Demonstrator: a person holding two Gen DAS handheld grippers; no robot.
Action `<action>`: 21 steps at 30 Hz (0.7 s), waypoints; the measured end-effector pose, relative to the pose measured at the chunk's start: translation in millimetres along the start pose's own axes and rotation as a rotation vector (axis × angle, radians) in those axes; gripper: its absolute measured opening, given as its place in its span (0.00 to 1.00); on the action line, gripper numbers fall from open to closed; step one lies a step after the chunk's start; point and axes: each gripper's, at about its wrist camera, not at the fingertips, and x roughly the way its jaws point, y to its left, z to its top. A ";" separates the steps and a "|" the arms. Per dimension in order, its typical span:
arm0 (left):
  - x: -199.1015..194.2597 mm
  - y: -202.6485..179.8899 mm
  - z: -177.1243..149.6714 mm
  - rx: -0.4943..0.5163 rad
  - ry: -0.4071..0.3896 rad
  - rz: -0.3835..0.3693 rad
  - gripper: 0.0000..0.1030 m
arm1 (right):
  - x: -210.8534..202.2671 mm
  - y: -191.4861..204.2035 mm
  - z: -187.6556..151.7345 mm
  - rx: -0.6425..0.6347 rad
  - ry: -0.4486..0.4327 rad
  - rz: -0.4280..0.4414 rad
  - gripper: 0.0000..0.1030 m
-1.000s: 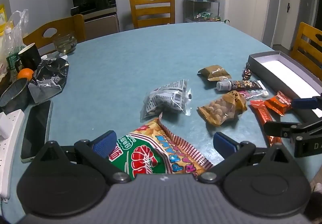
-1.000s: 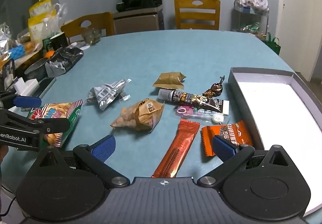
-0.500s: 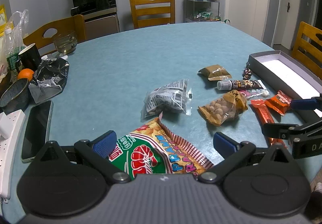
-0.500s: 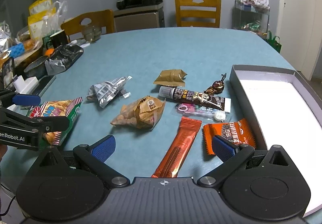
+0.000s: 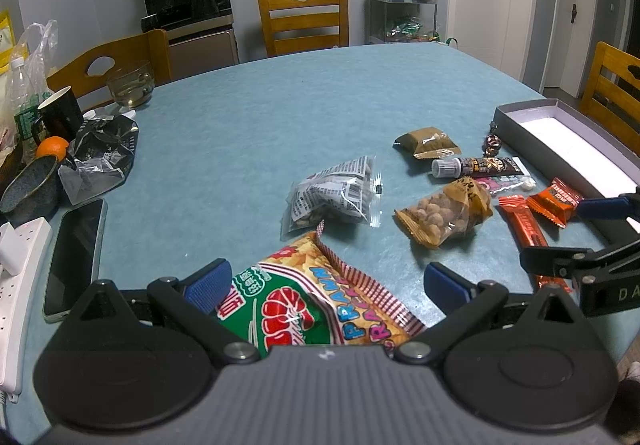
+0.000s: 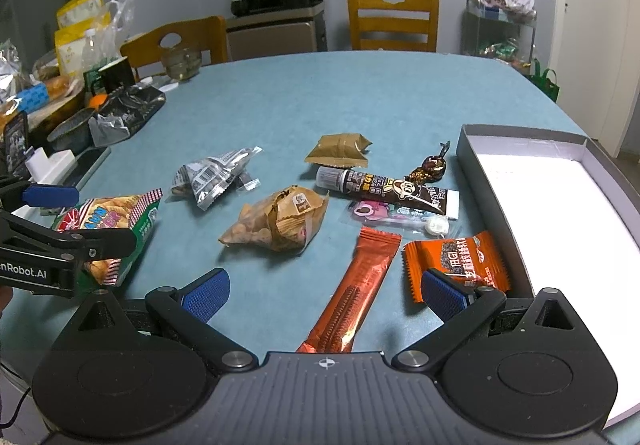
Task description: Organize snacks
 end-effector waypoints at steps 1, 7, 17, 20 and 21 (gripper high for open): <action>0.0 0.0 0.0 0.000 0.000 0.000 1.00 | 0.0 0.0 0.1 0.000 0.000 0.000 1.00; 0.2 0.1 0.0 0.001 0.000 0.001 1.00 | 0.0 -0.5 -0.9 0.001 0.000 0.001 1.00; -0.1 -0.2 0.0 0.002 0.000 0.002 1.00 | 0.1 -1.0 -1.7 0.001 0.001 0.001 1.00; 0.1 -0.4 -0.1 0.003 0.000 0.002 1.00 | 0.0 -1.0 -1.7 0.002 0.001 0.002 1.00; -0.2 -0.4 0.0 0.003 0.000 0.003 1.00 | -0.1 -1.0 -1.4 0.002 0.001 0.002 1.00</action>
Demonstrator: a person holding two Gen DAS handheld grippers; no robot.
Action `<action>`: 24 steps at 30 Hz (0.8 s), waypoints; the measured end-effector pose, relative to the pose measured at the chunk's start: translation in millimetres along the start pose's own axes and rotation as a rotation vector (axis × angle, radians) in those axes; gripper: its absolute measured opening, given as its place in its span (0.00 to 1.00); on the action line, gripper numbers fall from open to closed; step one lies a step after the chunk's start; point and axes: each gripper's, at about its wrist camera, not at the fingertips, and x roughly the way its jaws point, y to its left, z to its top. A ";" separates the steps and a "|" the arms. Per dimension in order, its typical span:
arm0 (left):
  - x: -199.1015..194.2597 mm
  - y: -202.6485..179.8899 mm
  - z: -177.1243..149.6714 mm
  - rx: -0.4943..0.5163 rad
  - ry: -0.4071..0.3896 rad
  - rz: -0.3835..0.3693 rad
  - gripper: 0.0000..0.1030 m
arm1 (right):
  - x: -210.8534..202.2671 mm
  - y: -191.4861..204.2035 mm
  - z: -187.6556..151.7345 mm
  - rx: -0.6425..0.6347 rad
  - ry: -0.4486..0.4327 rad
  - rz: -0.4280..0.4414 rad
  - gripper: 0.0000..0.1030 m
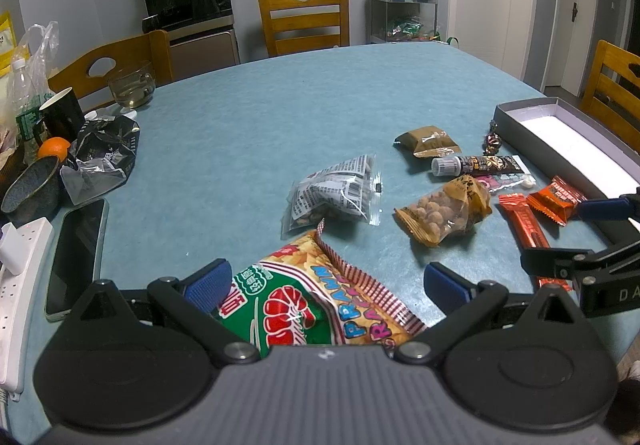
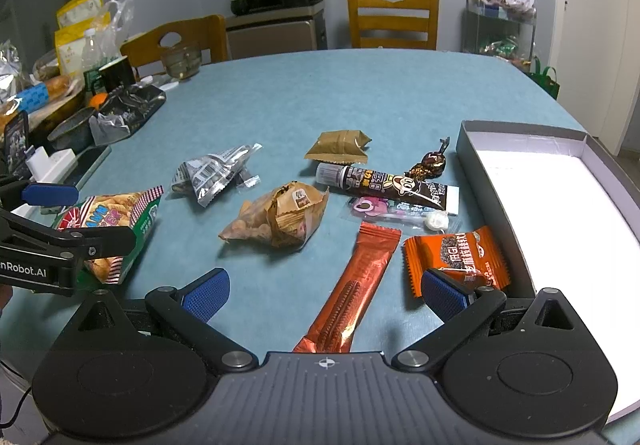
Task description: Organize snacks
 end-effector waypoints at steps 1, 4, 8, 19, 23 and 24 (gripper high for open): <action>0.2 0.2 0.0 0.000 0.000 0.001 1.00 | 0.0 0.0 -0.1 0.000 0.000 0.000 1.00; 0.1 0.2 -0.1 -0.001 -0.001 0.000 1.00 | 0.0 -0.2 0.3 0.000 0.001 0.000 1.00; 0.4 1.6 -0.5 -0.001 -0.002 0.004 1.00 | 0.1 -0.2 0.0 0.001 0.002 0.000 1.00; -7.3 5.8 -1.1 -0.001 -0.019 0.027 1.00 | -0.1 -0.4 -4.0 0.004 0.004 0.002 1.00; -11.1 9.2 -0.1 0.001 -0.030 0.039 1.00 | -0.9 1.8 -4.7 0.004 0.006 0.002 1.00; -12.0 9.7 0.2 0.001 -0.033 0.040 1.00 | -1.3 2.8 -4.6 0.004 0.004 0.003 1.00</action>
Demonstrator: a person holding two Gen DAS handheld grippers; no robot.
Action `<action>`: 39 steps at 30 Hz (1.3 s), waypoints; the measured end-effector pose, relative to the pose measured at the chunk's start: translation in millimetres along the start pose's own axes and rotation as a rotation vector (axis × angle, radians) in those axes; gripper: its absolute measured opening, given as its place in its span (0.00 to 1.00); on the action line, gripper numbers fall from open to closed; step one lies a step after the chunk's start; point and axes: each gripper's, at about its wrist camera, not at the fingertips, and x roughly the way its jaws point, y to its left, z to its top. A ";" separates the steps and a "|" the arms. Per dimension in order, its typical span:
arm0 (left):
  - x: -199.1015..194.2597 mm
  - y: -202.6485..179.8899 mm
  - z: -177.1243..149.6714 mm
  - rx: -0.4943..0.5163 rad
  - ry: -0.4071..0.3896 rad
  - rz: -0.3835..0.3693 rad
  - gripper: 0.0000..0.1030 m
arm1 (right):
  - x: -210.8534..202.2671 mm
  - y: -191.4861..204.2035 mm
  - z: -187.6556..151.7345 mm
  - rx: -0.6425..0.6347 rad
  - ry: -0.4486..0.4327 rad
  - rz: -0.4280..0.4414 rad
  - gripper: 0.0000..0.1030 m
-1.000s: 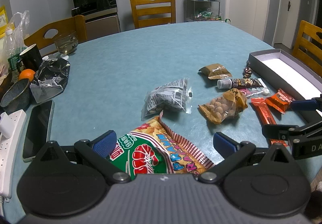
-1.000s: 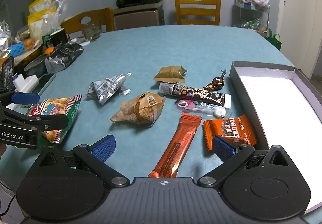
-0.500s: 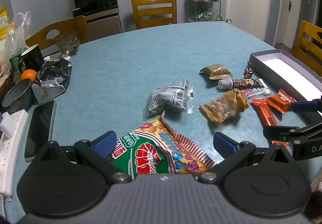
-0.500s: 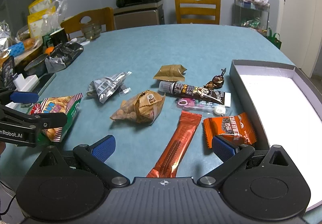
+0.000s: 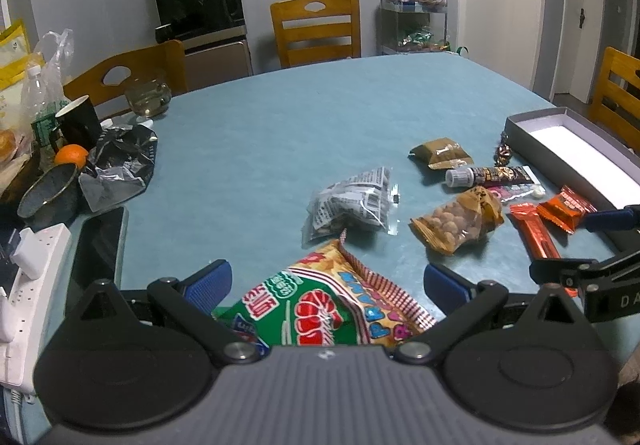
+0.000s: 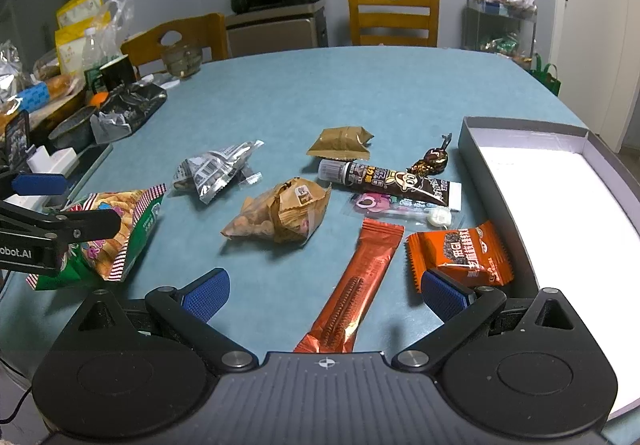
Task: Organize snacks
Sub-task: 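Grasp the green shrimp-chip bag with left tool while right tool grasps the nut bag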
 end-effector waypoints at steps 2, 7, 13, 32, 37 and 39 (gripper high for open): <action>-1.9 1.1 -0.3 0.004 -0.007 -0.001 1.00 | 0.1 0.7 2.1 0.001 -0.003 0.003 1.00; -6.2 6.7 -4.0 0.022 -0.020 -0.016 1.00 | 3.8 0.9 12.1 0.009 -0.007 0.010 1.00; -3.2 20.8 -12.0 0.026 -0.017 -0.014 1.00 | 10.7 7.7 20.6 -0.011 -0.027 0.020 1.00; 18.7 24.4 -28.8 0.052 -0.011 -0.167 1.00 | 72.6 41.0 34.8 -0.120 -0.032 -0.017 1.00; 27.6 21.9 -30.7 0.040 -0.018 -0.169 1.00 | 80.8 44.1 34.4 -0.138 -0.040 -0.007 0.96; 31.0 23.4 -31.8 0.024 -0.014 -0.169 1.00 | 85.1 45.2 32.7 -0.147 -0.028 -0.003 0.90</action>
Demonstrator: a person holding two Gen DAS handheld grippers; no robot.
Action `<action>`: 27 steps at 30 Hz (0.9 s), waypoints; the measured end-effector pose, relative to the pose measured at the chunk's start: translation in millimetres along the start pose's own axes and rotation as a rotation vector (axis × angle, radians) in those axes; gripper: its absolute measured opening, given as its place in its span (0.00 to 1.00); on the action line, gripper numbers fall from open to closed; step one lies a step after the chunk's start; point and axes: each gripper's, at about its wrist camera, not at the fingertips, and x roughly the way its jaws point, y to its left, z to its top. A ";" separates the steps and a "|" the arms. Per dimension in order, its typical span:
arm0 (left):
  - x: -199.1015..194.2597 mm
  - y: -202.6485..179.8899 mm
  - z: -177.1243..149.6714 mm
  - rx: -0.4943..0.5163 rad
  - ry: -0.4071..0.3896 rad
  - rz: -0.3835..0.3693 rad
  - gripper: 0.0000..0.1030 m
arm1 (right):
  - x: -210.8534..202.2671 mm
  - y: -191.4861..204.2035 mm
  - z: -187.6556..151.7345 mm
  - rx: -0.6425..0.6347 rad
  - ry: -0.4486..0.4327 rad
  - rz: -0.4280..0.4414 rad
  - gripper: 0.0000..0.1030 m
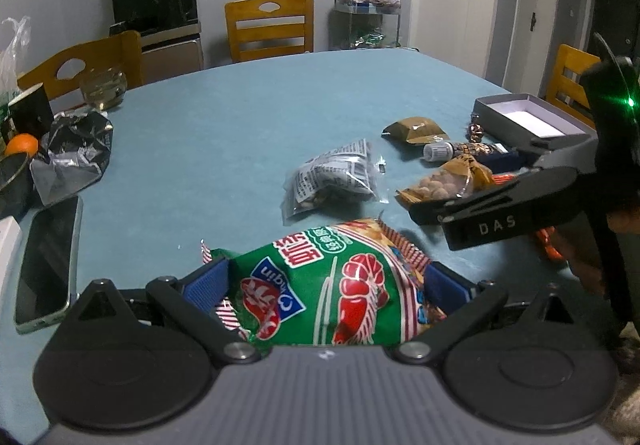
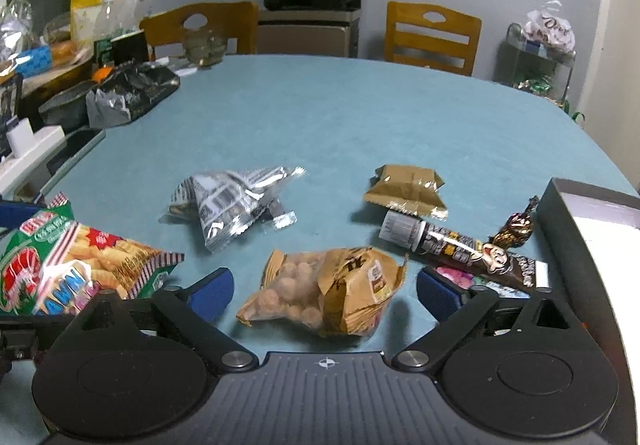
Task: Organize snacks
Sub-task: 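Grasp the green shrimp-chip bag with left tool while right tool grasps the nut bag, then carry both bags over the white box and release the nut bag from right tool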
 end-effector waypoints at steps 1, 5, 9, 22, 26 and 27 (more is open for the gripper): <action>1.6 0.8 -0.4 -0.008 0.001 -0.002 1.00 | 1.2 0.2 -1.1 -0.002 0.008 0.007 0.85; 6.4 1.8 -3.0 -0.015 -0.003 -0.007 1.00 | 4.1 -1.1 -5.5 0.003 -0.002 0.015 0.79; 9.4 -6.6 -5.2 0.009 -0.016 0.017 1.00 | 2.2 -2.9 -10.5 -0.003 -0.040 0.034 0.75; -4.4 -13.8 -1.4 0.036 -0.066 0.045 0.80 | -21.4 -23.3 -10.7 0.070 -0.118 0.072 0.70; -9.7 -16.9 1.7 0.048 -0.083 0.066 0.77 | -35.2 -30.7 -8.2 0.081 -0.150 0.076 0.70; -12.1 -17.1 2.1 0.048 -0.090 0.071 0.76 | -38.0 -32.4 -7.9 0.083 -0.156 0.076 0.70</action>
